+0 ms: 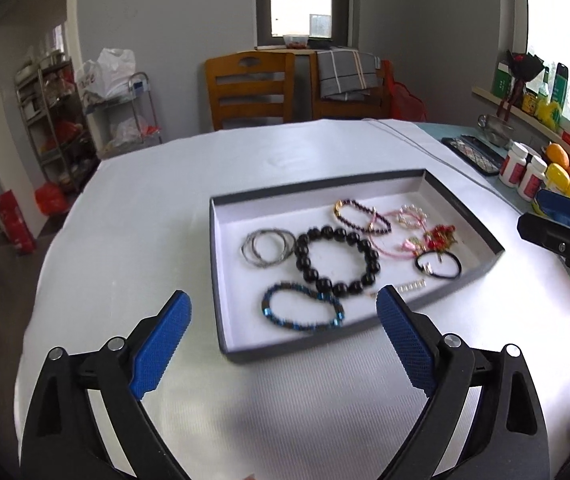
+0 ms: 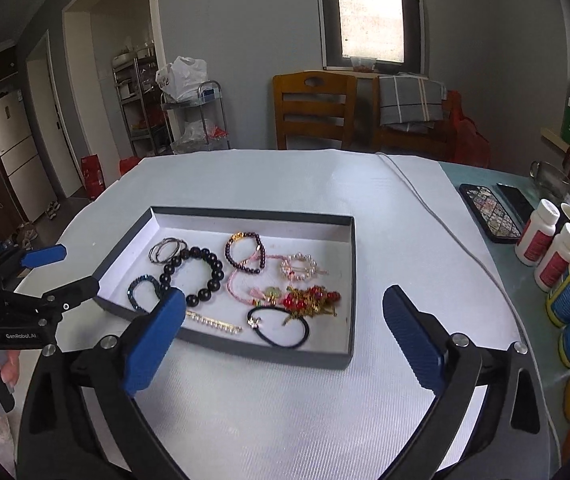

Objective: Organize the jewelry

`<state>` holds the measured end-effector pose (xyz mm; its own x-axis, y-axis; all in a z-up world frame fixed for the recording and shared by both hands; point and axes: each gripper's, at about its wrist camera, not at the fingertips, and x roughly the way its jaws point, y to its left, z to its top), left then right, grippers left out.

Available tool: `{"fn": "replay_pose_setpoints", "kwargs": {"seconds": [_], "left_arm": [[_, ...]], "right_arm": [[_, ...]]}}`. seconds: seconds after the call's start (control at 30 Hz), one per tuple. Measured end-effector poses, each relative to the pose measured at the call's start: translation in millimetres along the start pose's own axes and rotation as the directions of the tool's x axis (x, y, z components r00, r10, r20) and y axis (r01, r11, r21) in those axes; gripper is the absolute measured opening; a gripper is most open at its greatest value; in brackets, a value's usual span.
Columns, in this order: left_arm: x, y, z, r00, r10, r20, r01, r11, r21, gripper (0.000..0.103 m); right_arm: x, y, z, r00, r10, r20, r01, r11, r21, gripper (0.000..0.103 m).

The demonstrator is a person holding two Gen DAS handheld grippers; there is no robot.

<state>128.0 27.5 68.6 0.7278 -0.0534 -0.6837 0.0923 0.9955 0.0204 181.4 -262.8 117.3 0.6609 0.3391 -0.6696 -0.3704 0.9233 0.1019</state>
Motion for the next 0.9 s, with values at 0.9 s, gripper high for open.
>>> {"fn": "replay_pose_setpoints", "kwargs": {"seconds": [0.9], "left_arm": [[12.1,-11.8,-50.5,0.996,0.084,0.025,-0.085,0.996,0.018,0.098]], "right_arm": [[17.0,18.8,-67.0,0.996,-0.092,-0.019,0.091,0.993,-0.069,0.097]]}}
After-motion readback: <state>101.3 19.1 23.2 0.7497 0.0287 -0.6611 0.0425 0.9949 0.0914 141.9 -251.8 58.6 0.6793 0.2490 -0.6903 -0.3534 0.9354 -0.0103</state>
